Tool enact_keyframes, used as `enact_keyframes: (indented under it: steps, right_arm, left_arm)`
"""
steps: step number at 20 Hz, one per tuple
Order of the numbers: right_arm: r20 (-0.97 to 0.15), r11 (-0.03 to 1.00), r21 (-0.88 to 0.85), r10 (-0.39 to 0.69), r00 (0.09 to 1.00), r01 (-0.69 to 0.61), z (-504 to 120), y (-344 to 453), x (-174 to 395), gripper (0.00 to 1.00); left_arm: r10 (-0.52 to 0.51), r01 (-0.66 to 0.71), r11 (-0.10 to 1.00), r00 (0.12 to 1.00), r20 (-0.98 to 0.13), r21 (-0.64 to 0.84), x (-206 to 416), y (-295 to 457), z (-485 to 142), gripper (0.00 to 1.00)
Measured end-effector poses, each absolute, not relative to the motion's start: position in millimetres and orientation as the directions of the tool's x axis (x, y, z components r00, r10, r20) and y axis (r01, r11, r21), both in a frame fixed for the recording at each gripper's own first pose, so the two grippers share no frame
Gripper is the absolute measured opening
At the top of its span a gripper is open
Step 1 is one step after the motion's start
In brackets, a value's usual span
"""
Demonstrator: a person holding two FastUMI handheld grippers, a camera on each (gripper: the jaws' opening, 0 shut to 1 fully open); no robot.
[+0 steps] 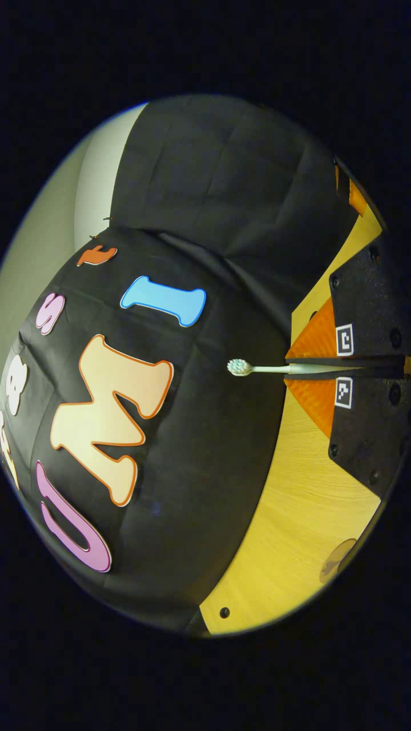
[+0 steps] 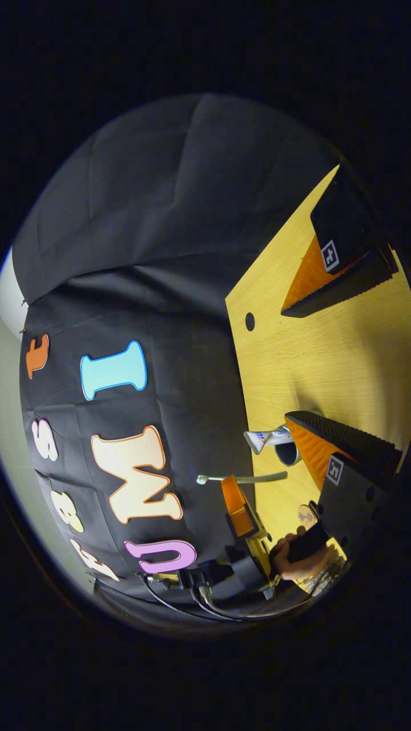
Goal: Put the toothbrush and toothpaste on the desktop into the cup, then pick up the cup and place it on the coaster on the desktop.
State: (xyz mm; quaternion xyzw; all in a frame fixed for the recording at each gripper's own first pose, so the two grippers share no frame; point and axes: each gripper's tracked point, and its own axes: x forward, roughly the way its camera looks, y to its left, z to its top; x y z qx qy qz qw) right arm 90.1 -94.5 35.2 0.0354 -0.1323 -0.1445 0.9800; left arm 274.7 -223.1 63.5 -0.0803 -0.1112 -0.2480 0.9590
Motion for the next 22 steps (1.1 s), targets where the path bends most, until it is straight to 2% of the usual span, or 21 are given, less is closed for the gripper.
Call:
enact_keyframes:
  steps: [4,5,15,19,20,21,22]
  right_arm:
    - [0.243,0.962,0.121,-0.269,0.932,0.246,29.4,-88.8,88.6,0.96]
    - [0.234,0.963,0.118,-0.265,0.935,0.243,25.0,-89.8,90.0,0.99]
    - [0.214,0.96,0.137,-0.268,0.94,0.243,15.3,-105.3,83.0,0.99]
    - [0.196,0.96,0.139,-0.267,0.944,0.242,6.9,-108.1,82.0,0.99]
    - [0.192,0.961,0.14,-0.264,0.945,0.24,4.9,-107.8,82.2,0.99]
    - [0.193,0.961,0.14,-0.263,0.945,0.239,4.6,-106.6,82.2,0.99]
    - [0.192,0.962,0.138,-0.26,0.946,0.236,4.1,-105.4,83.0,0.99]
  left_arm:
    - [-0.444,0.475,0.873,0.866,0.229,-0.107,288.1,-230.3,44.7,0.0]
    - [-0.441,0.471,0.876,0.869,0.225,-0.102,290.1,-231.9,40.3,0.0]
    - [-0.401,0.411,0.911,0.898,0.18,-0.024,289.8,-242.0,4.7,0.0]
    - [-0.375,0.385,0.921,0.916,0.144,-0.051,288.5,-237.3,-9.6,0.04]
    - [-0.373,0.384,0.921,0.917,0.139,-0.059,285.5,-235.2,-11.6,0.06]
    - [-0.373,0.383,0.921,0.918,0.136,-0.062,283.7,-234.2,-13.8,0.17]
    - [-0.372,0.382,0.922,0.919,0.135,-0.062,282.7,-232.1,-14.6,0.38]
